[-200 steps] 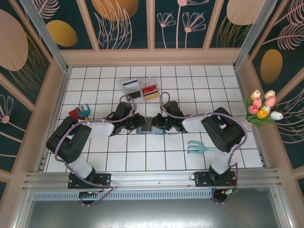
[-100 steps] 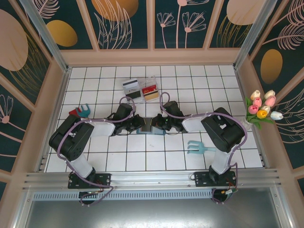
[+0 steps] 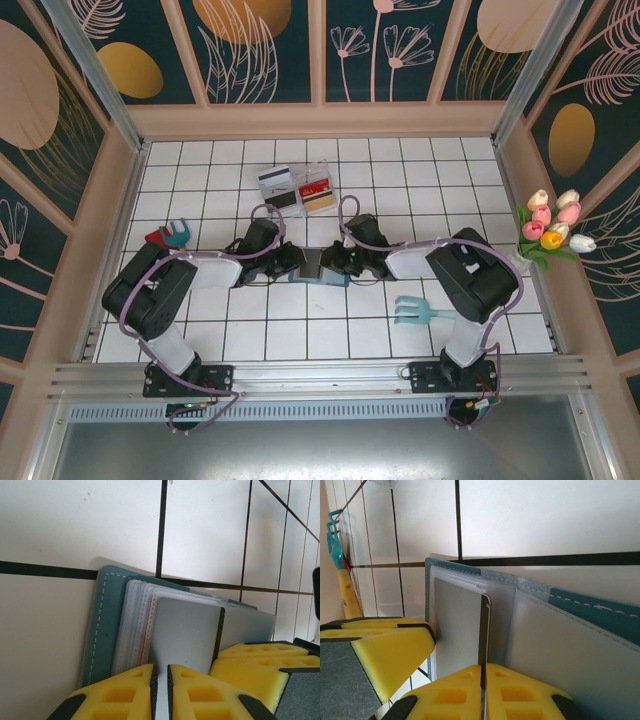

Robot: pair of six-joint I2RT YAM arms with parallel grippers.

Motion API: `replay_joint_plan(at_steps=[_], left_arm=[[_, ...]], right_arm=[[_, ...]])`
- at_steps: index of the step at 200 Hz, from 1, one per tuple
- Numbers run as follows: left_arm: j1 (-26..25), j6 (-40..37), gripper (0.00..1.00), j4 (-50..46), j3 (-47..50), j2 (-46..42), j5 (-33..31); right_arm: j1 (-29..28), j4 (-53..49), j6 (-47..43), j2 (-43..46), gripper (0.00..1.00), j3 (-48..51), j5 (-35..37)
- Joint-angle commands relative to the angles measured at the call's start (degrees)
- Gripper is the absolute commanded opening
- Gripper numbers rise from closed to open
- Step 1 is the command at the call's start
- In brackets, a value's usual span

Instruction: Take the credit cards out of the card holder

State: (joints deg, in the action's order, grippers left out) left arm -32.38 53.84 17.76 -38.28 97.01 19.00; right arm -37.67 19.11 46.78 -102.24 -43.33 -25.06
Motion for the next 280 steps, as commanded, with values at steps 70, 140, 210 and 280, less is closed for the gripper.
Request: replay_joint_plan(at_steps=[70,140,210,280], left_arm=[[-0.13,-0.21,0.14,-2.10,0.58,0.66,-0.33],[-0.13,-0.58,0.14,-2.42,0.64,0.19,-0.55],[-0.14,-0.58,0.11,-1.99,1.41,0.08,-0.35],[-0.14,0.92,0.09,-1.41,2.51,0.10,-1.73]], right_arm=[[1.48,1.21,0.03,1.70,0.18,3.00,-1.41],[1.47,2.33,1.43,-0.86,0.28,2.24,-3.64],[0.67,-7.71,-0.69,-3.51,0.27,-2.07,2.82],[2.12,-0.79,0.71,-1.79,0.17,1.44,-1.85]])
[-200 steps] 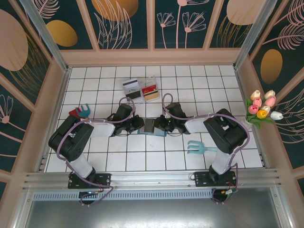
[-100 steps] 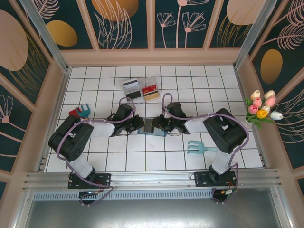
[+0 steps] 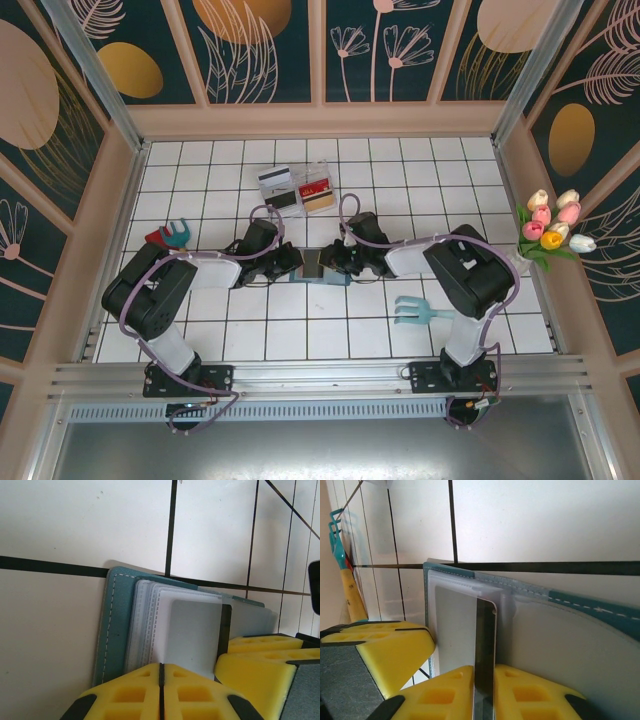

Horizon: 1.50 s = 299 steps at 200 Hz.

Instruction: Take the credit cards out of the card holder

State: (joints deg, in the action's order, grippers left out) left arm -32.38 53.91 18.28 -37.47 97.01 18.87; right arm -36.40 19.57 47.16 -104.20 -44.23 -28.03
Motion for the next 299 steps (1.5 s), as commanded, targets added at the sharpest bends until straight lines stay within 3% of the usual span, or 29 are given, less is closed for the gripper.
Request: replay_joint_plan(at_steps=[1,98,188,213,247,273,299], left_arm=[[-0.14,0.89,0.09,-1.94,1.70,0.06,-1.62],[-0.13,1.12,0.10,-1.39,1.96,-1.59,-1.62],[3.37,-0.04,0.27,4.05,1.59,-10.24,5.61],[3.63,2.17,0.38,9.24,3.46,-12.68,4.67],[4.77,5.51,0.59,17.41,6.60,-13.21,5.07],[6.03,7.96,0.81,24.07,8.89,-12.75,6.26],[7.37,8.82,0.94,27.61,10.04,-12.46,6.80]], right_arm=[[0.87,-1.27,0.32,0.25,0.17,2.41,1.13],[4.35,-2.57,-1.81,9.50,0.02,6.28,0.57],[7.43,-0.90,1.57,21.97,0.00,6.78,-2.80],[7.57,1.61,4.21,22.57,0.00,4.80,-3.53],[7.57,3.89,7.33,21.46,0.00,2.41,-3.04],[7.62,5.31,8.96,20.89,0.00,1.10,-2.75],[7.75,6.79,10.61,19.89,0.00,0.36,-3.12]])
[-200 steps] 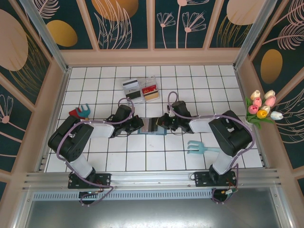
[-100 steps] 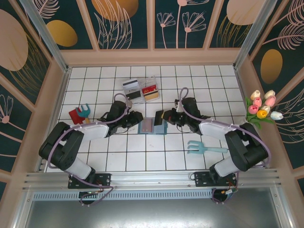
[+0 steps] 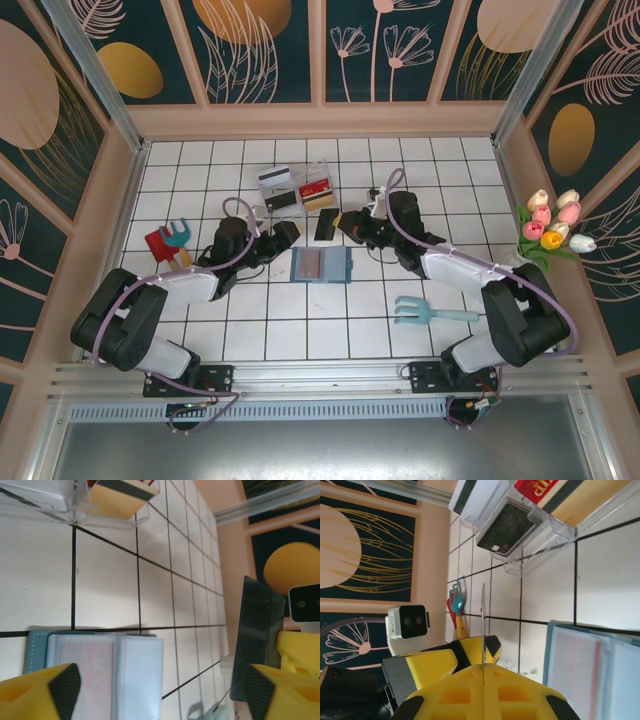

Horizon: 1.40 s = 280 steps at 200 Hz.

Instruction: Take the credit cards out of the card holder

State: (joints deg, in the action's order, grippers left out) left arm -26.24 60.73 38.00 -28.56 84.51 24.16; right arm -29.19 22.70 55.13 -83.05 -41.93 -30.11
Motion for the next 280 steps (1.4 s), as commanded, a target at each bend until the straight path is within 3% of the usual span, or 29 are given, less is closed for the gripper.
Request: replay_joint_plan(at_steps=[1,31,93,151,187,234,280], left_arm=[[1.25,2.01,0.94,8.02,1.17,0.08,1.59],[2.87,2.40,0.99,11.46,2.55,1.23,2.18],[5.40,9.71,0.98,22.75,3.22,6.10,10.53],[5.39,15.33,0.97,23.40,2.65,1.76,13.17],[5.41,21.60,0.95,28.13,4.12,-1.12,14.90],[5.30,20.04,0.81,24.77,0.89,-1.96,16.89],[5.30,20.76,0.55,27.30,-0.56,-0.30,18.09]], right_arm=[[0.54,3.67,2.66,-1.34,0.00,-1.98,-1.03],[0.79,4.05,3.38,-3.03,0.00,-2.89,-1.74],[1.15,18.78,9.39,-7.10,0.00,0.00,-6.02],[1.40,18.60,8.05,-5.29,0.00,-0.66,-8.09],[0.28,26.45,11.83,-6.42,0.00,0.81,-10.48],[-1.60,29.67,15.77,-8.39,0.00,-0.74,-13.02],[-2.82,33.39,18.97,-11.08,0.00,-2.78,-14.64]])
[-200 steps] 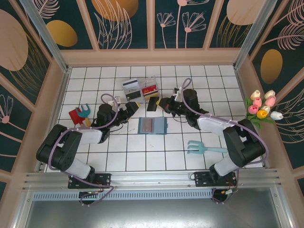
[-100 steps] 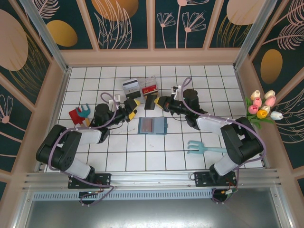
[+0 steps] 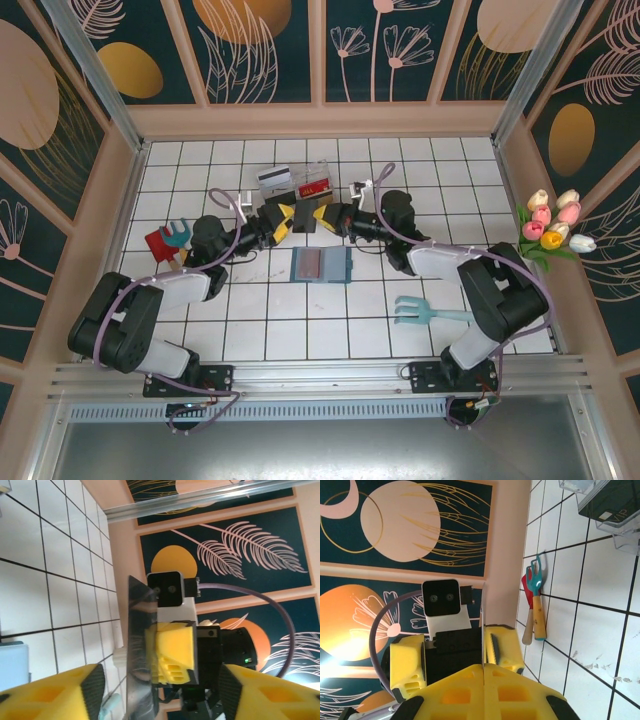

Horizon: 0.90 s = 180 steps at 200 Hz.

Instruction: Take the credit cards out of the card holder

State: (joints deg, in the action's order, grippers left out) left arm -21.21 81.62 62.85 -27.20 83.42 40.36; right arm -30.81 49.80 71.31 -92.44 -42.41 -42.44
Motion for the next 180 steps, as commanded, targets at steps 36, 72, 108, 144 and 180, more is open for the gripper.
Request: replay_joint_plan(at_steps=[36,72,108,144,180], left_arm=[[0.29,-3.07,0.44,-2.03,-4.35,0.84,2.02],[0.29,-5.62,0.29,-5.65,-6.49,0.52,2.27],[0.27,-10.23,0.01,-11.90,-8.22,-0.45,1.12],[0.27,-21.58,0.00,-26.44,-12.63,-2.84,-1.66],[0.27,-38.83,0.00,-43.70,-21.46,-2.80,-4.30]], right_arm=[[-1.58,10.99,5.68,-3.16,0.00,-1.88,-3.33],[-1.89,9.41,4.67,-3.19,0.00,-1.87,-3.48],[-1.89,2.80,-0.21,-2.21,0.00,-2.62,-2.70],[-0.97,-8.18,-7.94,0.63,0.43,-4.60,-0.94],[2.36,-19.08,-18.01,6.50,0.87,-4.34,2.71]])
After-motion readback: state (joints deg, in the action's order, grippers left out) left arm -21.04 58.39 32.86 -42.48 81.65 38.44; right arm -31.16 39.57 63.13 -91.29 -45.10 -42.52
